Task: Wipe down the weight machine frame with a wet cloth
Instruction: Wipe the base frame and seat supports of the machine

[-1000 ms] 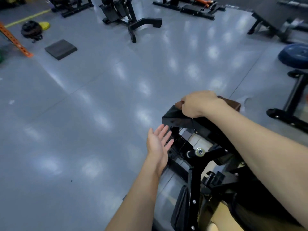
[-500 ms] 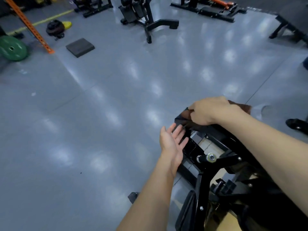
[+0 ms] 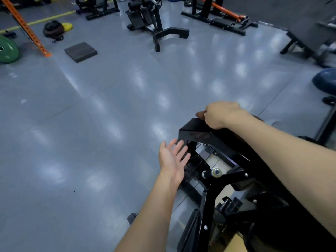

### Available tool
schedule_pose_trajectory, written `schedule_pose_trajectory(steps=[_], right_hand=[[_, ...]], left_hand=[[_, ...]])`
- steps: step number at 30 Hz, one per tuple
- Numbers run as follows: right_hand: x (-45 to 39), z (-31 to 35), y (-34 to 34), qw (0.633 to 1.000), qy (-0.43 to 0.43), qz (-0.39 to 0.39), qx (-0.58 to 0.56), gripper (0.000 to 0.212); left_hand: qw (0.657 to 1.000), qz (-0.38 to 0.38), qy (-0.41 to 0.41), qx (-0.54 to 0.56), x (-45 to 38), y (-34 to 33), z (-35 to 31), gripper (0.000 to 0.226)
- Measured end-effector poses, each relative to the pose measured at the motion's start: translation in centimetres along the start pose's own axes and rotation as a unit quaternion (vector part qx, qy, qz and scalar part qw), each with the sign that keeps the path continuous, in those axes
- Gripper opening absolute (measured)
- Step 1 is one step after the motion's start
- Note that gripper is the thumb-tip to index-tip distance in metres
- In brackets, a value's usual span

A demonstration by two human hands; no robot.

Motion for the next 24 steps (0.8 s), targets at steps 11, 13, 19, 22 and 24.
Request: schedule_pose_trajectory(steps=[11, 13, 19, 22, 24], right_hand=[[4.4, -6.3, 3.3, 0.695, -0.150, -0.026, -0.703, 0.045], [6.7, -5.5, 3.5, 0.628, -0.131, 0.036, -0.767, 0.049], [11.7, -6.3, 2.0, 0.503, -0.156, 0.054, -0.848, 0.047], [13.7, -6.4, 1.8, 0.504, -0.141, 0.059, -0.850, 0.053], [14.8, -6.3, 2.2, 0.484, -0.114, 0.081, -0.864, 0.056]], left_hand=[[0.994, 0.006, -0.069, -0.089, 4.1, -1.2, -1.6, 0.027], [0.989, 0.028, -0.096, -0.105, 5.9, -2.8, -2.0, 0.023], [0.949, 0.041, -0.244, -0.196, 12.1, -7.4, -2.8, 0.018], [0.935, 0.085, -0.266, -0.217, 14.9, -10.4, -1.7, 0.036], [0.933, 0.120, -0.258, -0.221, 16.4, -12.1, -0.3, 0.047]])
Point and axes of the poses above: each hand's wrist, its own x-axis away from the middle knuckle, its own y-axis out of the back of the hand, z = x × y, the point moved 9 cm from there along -x, towards the middle knuckle, and after that the axes turned 9 degrees about -z, right-handed, at the moved point
